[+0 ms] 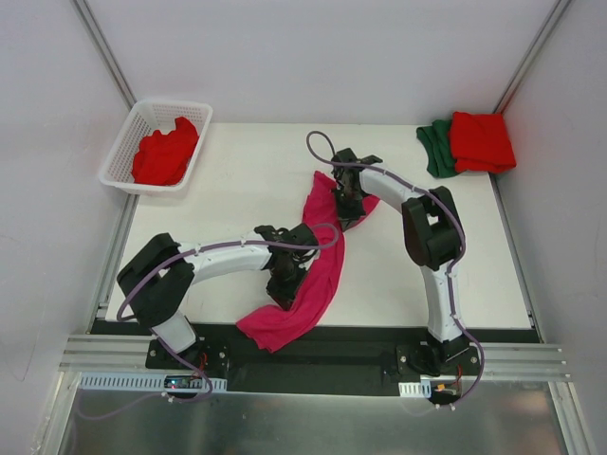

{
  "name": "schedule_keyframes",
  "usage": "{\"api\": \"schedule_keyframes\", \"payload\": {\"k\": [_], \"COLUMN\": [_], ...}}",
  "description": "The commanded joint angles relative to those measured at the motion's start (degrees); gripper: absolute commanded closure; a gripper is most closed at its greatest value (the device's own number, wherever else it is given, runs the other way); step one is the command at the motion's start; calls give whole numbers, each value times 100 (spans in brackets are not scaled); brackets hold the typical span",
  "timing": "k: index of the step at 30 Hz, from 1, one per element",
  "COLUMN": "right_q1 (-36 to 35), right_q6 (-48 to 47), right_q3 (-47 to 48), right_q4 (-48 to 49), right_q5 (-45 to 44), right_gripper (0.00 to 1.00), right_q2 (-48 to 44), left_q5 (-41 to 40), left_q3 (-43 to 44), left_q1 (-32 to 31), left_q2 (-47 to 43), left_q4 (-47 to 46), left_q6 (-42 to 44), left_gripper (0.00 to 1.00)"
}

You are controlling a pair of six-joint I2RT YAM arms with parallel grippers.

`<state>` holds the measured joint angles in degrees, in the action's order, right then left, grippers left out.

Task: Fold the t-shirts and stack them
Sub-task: Rotate the tshirt 90 degrees

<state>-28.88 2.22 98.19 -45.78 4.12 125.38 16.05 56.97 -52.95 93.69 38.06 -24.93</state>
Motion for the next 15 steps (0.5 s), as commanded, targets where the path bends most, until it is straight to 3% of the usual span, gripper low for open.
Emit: {"api": "schedule_keyframes", "payload": {"k": [1, 11, 15], "right_q1": [6, 41, 102], "right_q6": [-125, -143, 41], "right_q3": [323, 710, 140], "right_q4": [-115, -238, -37], "right_q5": [160, 169, -1155], "right_gripper": [99, 99, 99], "right_q2": [249, 304, -522], "left_q5": [161, 47, -444], "left_q3": [454, 666, 666], "left_q1": [-163, -348, -339], "left_q2": [-18, 141, -175], "left_q4": [201, 219, 403], "left_q6": [-109, -47, 32], "left_gripper": [100, 100, 100]}}
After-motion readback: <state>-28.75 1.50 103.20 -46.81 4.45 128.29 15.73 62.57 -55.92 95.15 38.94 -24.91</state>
